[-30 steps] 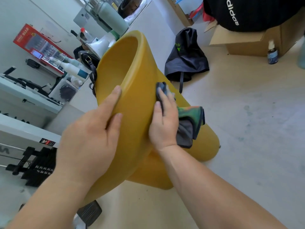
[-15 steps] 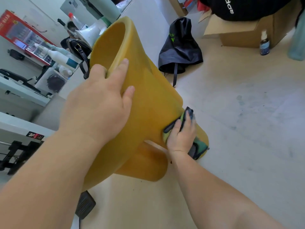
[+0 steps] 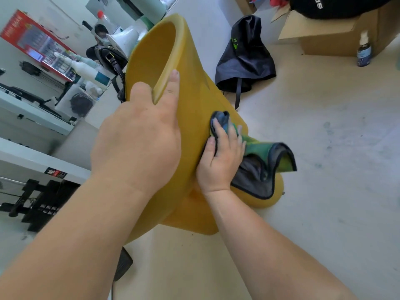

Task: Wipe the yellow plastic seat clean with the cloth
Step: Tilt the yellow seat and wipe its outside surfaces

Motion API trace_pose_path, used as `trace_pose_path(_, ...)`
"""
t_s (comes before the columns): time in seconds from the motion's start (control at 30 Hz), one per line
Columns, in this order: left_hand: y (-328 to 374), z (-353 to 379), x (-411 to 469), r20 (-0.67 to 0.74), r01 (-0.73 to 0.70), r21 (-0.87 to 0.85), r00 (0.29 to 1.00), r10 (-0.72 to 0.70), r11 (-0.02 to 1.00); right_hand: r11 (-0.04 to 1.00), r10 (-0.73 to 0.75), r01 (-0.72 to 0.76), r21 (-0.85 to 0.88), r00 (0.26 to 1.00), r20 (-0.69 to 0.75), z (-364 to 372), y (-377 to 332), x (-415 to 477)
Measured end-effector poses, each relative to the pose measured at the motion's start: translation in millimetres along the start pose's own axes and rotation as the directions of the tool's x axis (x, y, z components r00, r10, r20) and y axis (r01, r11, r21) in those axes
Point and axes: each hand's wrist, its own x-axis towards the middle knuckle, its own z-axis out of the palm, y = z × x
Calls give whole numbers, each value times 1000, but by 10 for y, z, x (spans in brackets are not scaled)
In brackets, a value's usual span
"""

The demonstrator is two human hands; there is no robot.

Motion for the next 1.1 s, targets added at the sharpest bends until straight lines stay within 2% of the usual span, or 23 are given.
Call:
trace_pose_path(0.07, -1, -16, -13, 3, 3, -14, 1000, -3, 1000, 996, -91, 91, 13, 995, -31, -51, 221, 212)
trace_pose_path(0.13, 0, -12, -4, 9, -9, -26, 1000, 9, 1000, 995, -88, 91, 44, 994, -61, -70, 415, 338)
trace_pose_path(0.17, -7, -7, 6, 12, -16, -28, 1000, 16, 999, 999, -26, 28, 29, 997, -73, -78, 493, 356)
trace_pose_path(0.23, -30, -11, 6, 14, -22, -27, 1000, 22, 999, 966, 250, -254, -44, 965, -77, -122, 788, 320)
trace_pose_path(0.27, -37, -15, -1, 13, -21, -24, 1000, 21, 999, 890, 451, -454, -50, 891, -55, -190, 972, 308)
trace_pose_path(0.3, -39, -14, -8, 11, -18, -22, 1000, 19, 1000, 772, 635, -635, -12, 772, -22, -270, 1142, 305)
trace_pose_path(0.33, -36, -9, -13, 10, -15, -21, 1000, 15, 1000, 650, 759, -759, 35, 651, 18, -335, 1279, 313)
trace_pose_path(0.37, -28, -3, -12, 12, -13, -22, 1000, 13, 1000, 584, 810, -811, 46, 585, 40, -361, 1375, 324)
trace_pose_path(0.4, -20, -5, -8, 17, -10, -25, 1000, 11, 1000, 576, 816, -818, 13, 575, 56, -367, 1348, 342)
trace_pose_path(0.43, -11, -15, -6, 25, -7, -34, 1000, 7, 999, 620, 784, -783, -50, 618, 59, -351, 1228, 371)
trace_pose_path(0.5, 2, -44, -12, 47, 6, -68, 999, -3, 998, 779, 623, -609, -149, 778, 76, -299, 840, 457)
trace_pose_path(0.57, -11, -77, -14, 62, 15, -131, 998, -7, 991, 912, 409, -397, -98, 899, 156, -246, 465, 599)
trace_pose_path(0.6, -34, -93, -11, 65, 13, -182, 998, -1, 983, 952, 303, -304, -26, 931, 205, -227, 262, 696)
trace_pose_path(0.7, -183, -110, -10, 90, 25, -449, 996, 17, 893, 970, -4, -75, 231, 947, 322, -131, -319, 954)
trace_pose_path(0.8, -376, -140, -13, 265, 148, -685, 963, 55, 714, 944, -165, 44, 326, 921, 354, -139, -675, 960)
trace_pose_path(0.9, -467, -149, 49, 404, 289, -828, 902, 153, 481, 947, -208, 93, 309, 908, 364, -289, -581, 655)
trace_pose_path(0.97, -516, -132, 87, 444, 368, -874, 871, 211, 318, 970, -170, 82, 227, 899, 404, -358, -451, 431)
trace_pose_path(1.03, -541, -127, 102, 480, 443, -876, 839, 255, 191, 993, -18, -36, 116, 902, 432, -368, -469, 354)
trace_pose_path(1.1, -535, -157, 127, 498, 477, -867, 810, 308, 147, 965, 197, -252, 68, 874, 445, -368, -648, 443)
